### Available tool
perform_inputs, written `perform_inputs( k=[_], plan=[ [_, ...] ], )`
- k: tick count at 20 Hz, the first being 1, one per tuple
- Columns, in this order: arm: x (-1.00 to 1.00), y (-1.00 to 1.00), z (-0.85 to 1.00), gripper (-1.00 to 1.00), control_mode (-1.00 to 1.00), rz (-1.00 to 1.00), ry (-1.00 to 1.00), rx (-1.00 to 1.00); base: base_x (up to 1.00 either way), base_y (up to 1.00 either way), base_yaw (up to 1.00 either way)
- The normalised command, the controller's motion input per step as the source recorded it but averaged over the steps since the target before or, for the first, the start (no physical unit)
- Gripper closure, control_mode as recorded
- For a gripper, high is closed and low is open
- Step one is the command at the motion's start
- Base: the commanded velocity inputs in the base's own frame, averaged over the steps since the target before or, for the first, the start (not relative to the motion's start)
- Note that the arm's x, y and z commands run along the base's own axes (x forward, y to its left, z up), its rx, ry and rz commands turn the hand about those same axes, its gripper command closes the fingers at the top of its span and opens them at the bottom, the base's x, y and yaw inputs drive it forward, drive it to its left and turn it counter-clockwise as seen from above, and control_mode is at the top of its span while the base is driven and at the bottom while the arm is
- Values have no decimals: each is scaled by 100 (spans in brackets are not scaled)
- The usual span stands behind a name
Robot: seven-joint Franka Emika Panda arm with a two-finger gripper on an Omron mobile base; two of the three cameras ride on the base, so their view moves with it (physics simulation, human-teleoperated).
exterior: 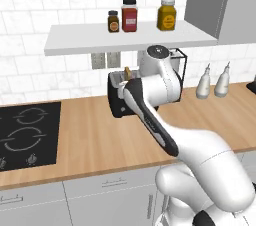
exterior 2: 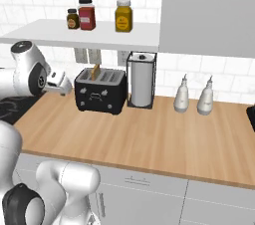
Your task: Start the toaster. Once the lever pops up, take the bread to the plate on the dining counter.
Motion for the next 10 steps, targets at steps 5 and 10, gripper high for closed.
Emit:
perform_inputs(
  k=[5, 10],
  plan=[
    [47, 20, -20, -100, -100, -4, 0, 0, 0, 0, 0],
    [50, -24, -29, -100, -100, 0, 0, 3, 0, 0, 0]
  ],
)
